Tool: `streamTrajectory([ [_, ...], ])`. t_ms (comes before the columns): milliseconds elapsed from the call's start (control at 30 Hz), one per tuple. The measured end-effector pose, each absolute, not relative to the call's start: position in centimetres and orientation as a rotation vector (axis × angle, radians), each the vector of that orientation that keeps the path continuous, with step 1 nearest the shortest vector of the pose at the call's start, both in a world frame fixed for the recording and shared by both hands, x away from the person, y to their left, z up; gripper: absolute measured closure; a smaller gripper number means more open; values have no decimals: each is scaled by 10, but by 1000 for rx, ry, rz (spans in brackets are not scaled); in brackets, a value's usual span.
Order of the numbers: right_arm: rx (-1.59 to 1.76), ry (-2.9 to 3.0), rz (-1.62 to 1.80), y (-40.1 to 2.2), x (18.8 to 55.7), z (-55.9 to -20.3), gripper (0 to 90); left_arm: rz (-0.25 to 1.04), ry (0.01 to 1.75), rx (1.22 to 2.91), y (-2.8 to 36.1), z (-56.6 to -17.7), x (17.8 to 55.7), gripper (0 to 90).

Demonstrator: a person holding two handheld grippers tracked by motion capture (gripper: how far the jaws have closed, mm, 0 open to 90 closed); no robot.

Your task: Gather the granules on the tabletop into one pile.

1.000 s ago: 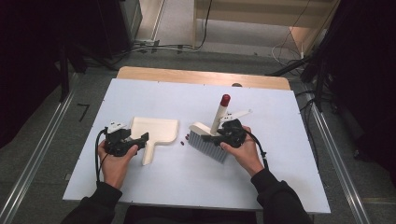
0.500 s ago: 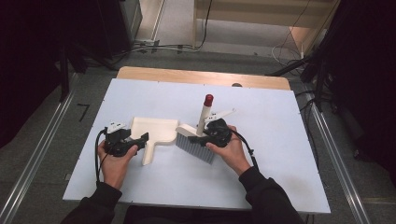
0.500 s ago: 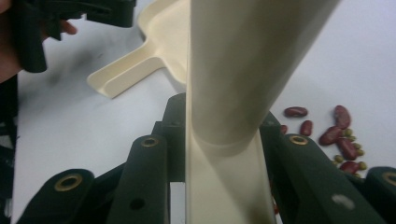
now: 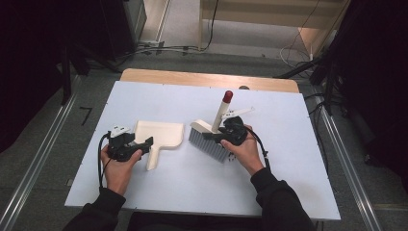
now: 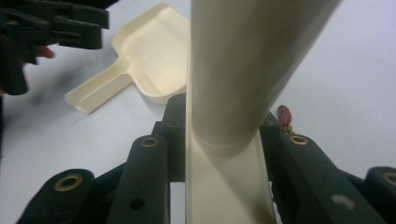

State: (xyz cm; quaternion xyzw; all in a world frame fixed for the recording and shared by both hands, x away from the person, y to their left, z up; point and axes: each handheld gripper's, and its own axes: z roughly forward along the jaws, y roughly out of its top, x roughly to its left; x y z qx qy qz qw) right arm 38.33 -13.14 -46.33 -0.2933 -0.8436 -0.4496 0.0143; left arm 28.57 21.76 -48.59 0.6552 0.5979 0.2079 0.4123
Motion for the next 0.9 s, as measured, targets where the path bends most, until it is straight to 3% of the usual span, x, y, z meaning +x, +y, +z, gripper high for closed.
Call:
streamTrajectory([
  [300, -706, -2663, -1368, -160, 374, -461, 643, 525, 1502, 1649, 216, -486, 286, 247],
  [900, -695, -2726, -1324, -161, 399, -465, 643, 521, 1505, 1646, 217, -486, 286, 247],
])
